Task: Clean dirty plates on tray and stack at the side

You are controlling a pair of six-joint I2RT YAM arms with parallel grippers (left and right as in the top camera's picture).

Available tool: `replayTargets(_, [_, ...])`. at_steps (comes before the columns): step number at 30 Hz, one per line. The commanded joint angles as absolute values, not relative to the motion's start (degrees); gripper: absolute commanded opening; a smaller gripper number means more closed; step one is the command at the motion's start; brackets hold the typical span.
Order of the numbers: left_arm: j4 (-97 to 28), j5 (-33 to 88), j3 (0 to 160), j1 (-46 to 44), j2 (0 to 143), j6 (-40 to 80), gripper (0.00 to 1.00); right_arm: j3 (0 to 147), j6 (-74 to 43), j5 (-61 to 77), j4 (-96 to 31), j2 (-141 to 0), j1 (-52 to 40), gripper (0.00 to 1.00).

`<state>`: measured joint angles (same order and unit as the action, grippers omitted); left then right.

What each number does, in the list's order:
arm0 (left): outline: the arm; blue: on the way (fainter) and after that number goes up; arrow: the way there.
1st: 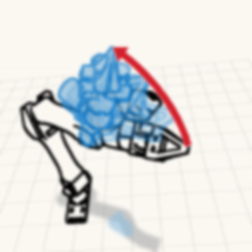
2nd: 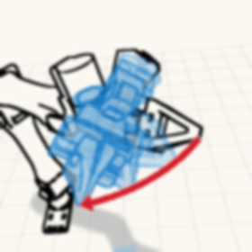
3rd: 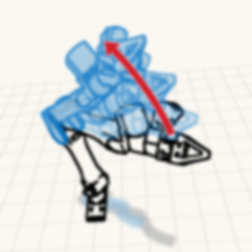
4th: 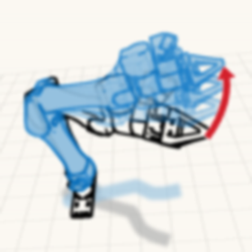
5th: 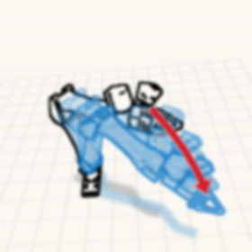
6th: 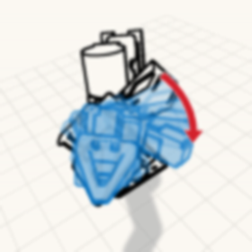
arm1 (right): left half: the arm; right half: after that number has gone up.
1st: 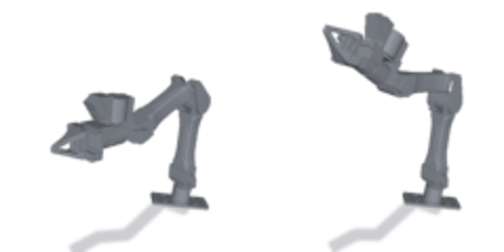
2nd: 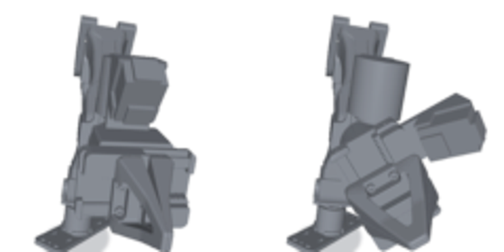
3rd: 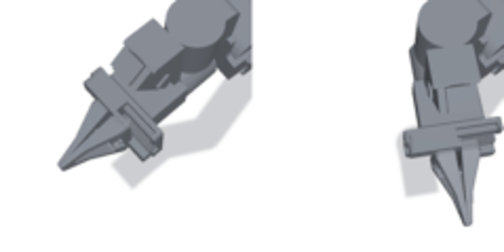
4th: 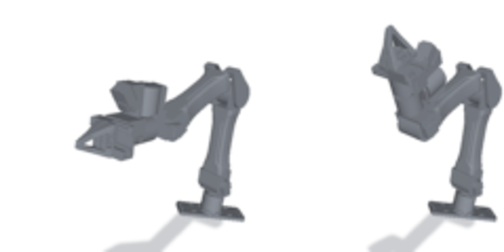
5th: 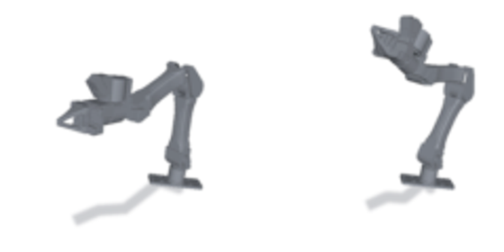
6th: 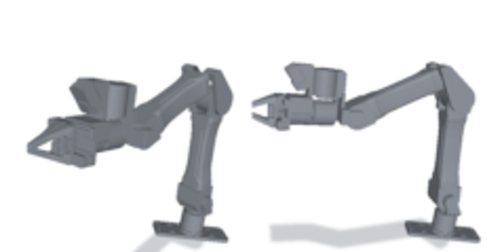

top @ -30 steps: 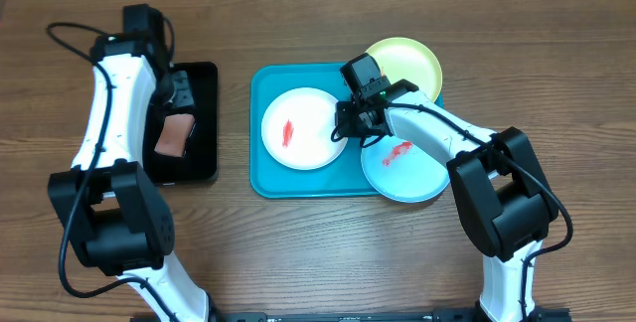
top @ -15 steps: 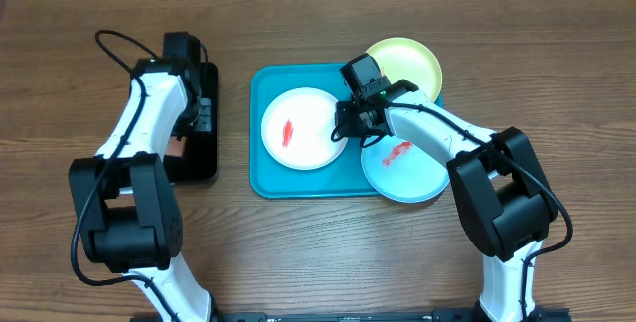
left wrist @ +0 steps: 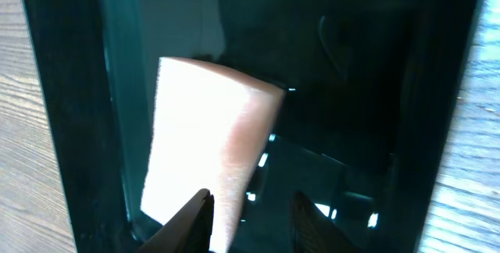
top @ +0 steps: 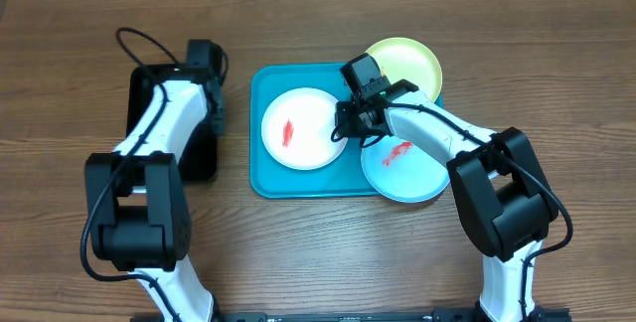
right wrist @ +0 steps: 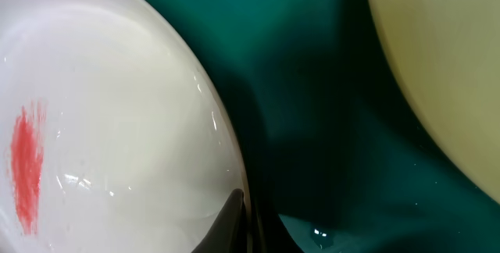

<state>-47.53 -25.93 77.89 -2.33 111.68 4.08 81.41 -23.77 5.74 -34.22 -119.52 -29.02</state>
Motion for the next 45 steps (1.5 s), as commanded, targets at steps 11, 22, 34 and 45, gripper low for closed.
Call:
replayTargets(11, [-46.2, -32.0, 77.0, -1.9, 112.2, 7.3, 0.32, 81.0, -23.6, 5.0, -34.7, -119.7, -29.3, 0.04])
replayTargets(22, [-46.1, -31.9, 76.9, -1.8, 112.4, 6.9, 0.33, 81.0, -23.6, 5.0, -34.7, -119.7, -29.3, 0.04])
replayTargets(34, [-47.9, -32.0, 76.9, -1.9, 119.5, 7.4, 0.25, 81.0, -23.6, 5.0, -34.7, -119.7, -29.3, 0.04])
replayTargets(45, [-49.6, -30.1, 78.5, -1.9, 119.3, 8.8, 0.04, 81.0, -23.6, 5.0, -34.5, -119.7, -29.3, 0.04])
